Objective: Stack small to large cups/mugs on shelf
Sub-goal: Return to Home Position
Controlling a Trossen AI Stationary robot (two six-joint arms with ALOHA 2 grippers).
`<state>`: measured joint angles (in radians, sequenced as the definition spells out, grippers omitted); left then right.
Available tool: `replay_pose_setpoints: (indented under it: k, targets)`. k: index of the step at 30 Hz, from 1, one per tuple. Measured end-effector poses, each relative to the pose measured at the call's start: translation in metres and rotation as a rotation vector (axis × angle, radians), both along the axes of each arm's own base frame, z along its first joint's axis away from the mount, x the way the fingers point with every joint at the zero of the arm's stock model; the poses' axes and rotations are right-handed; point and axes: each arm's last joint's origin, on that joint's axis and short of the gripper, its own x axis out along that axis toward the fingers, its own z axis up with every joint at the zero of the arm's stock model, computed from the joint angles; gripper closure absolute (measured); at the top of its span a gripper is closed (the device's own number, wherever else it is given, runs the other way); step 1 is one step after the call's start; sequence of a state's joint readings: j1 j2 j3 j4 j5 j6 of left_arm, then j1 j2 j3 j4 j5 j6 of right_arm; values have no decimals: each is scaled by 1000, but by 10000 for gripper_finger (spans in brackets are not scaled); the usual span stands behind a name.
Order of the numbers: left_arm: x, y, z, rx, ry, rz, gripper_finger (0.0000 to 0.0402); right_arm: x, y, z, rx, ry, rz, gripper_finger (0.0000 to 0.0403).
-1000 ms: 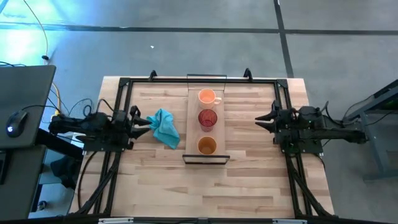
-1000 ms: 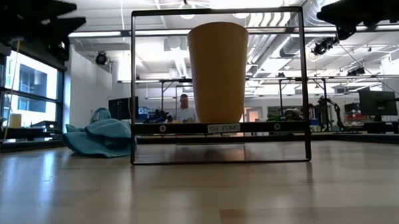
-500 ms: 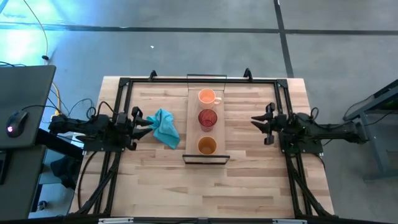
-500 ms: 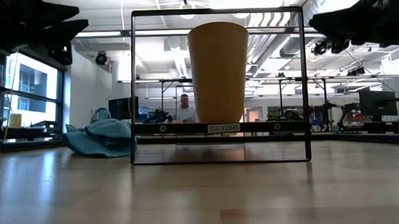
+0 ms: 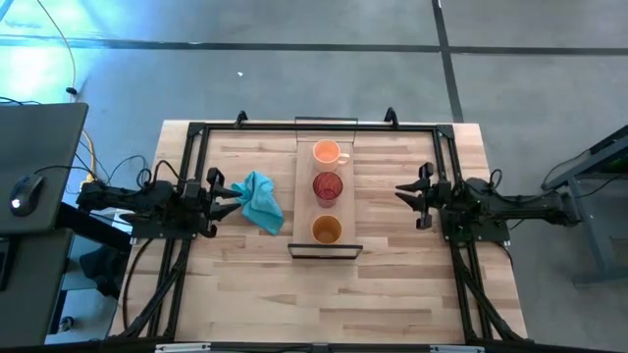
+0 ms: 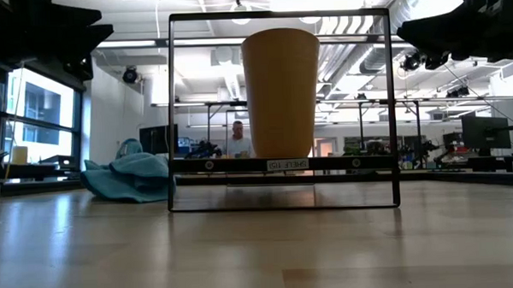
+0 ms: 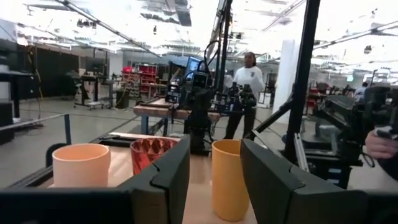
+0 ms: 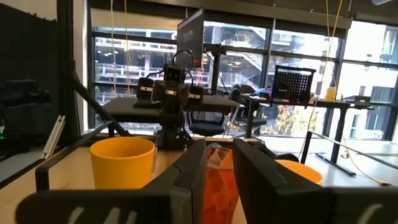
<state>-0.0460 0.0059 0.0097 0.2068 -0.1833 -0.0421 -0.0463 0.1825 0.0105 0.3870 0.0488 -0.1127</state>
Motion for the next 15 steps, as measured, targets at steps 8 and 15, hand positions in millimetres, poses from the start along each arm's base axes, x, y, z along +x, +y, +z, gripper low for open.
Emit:
replay_pose_setpoints:
  k: [8,15]
  targets:
    - [-1,3,3,103,-12,118,270,0,-1,0,3,2,-21,332]
    - [-1,4,2,117,9,157,270,0,-1,-1,7,9,-21,332]
